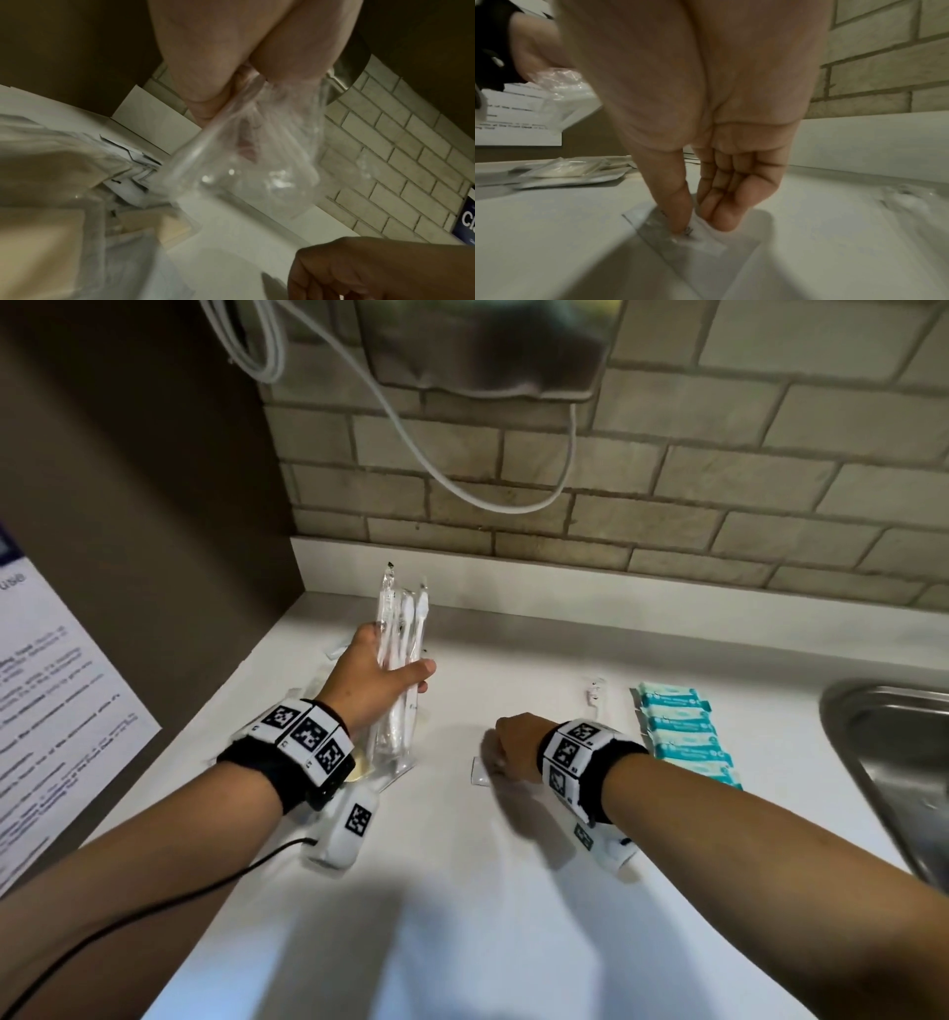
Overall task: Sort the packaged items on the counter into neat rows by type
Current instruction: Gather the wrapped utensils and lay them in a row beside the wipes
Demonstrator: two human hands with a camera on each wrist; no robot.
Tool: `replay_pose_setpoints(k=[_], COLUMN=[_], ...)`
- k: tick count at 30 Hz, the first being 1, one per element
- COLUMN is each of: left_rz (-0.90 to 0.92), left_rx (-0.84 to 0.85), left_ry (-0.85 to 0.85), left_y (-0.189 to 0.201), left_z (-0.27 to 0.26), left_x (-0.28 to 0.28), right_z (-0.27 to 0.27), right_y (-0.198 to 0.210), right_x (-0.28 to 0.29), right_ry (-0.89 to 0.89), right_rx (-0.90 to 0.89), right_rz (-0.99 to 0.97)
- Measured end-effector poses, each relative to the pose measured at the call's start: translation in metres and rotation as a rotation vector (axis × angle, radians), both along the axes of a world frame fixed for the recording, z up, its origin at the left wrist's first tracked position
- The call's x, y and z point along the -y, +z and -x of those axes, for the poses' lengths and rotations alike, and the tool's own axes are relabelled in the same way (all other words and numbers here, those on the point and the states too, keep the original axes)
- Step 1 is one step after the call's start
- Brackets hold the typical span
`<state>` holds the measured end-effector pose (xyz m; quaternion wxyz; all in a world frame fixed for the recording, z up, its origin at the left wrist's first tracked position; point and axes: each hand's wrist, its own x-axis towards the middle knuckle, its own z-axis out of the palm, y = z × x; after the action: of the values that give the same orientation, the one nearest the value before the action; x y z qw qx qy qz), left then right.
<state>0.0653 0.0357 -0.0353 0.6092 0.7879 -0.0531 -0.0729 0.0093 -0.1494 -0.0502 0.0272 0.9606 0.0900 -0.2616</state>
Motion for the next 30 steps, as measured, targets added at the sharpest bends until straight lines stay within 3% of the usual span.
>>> replay_pose_setpoints(k=[7, 13, 20, 26, 30], left_rz=[-0.001, 0.003, -0.020, 0.021, 0.021], left_rx=[0.005, 0.010, 0.063, 0.061, 0.050], left_ry=[-0.016, -0.027, 0.007, 0.088, 0.138], left_y=[0.003, 0.004, 0.012, 0.010, 0.007], left_z=[0.001, 0.005, 0.000, -0.004, -0.003], left_x=[-0.004, -0.003, -0.021, -0.048, -0.059], right_z=[-0.016, -0.011, -0.035, -0.074, -0.093], right_y=[-0.014, -0.024, -0.032, 0.016, 0.017], right_x=[0.007, 0.001, -0.013, -0.062, -0.090], right_ry=[-0.069, -0.113, -0.176, -0.358, -0.385], right_rx=[-0.079, 0.023, -0.058, 0.039, 0.088], right_rz=[-0.087, 0.010, 0.014, -0.554, -0.807])
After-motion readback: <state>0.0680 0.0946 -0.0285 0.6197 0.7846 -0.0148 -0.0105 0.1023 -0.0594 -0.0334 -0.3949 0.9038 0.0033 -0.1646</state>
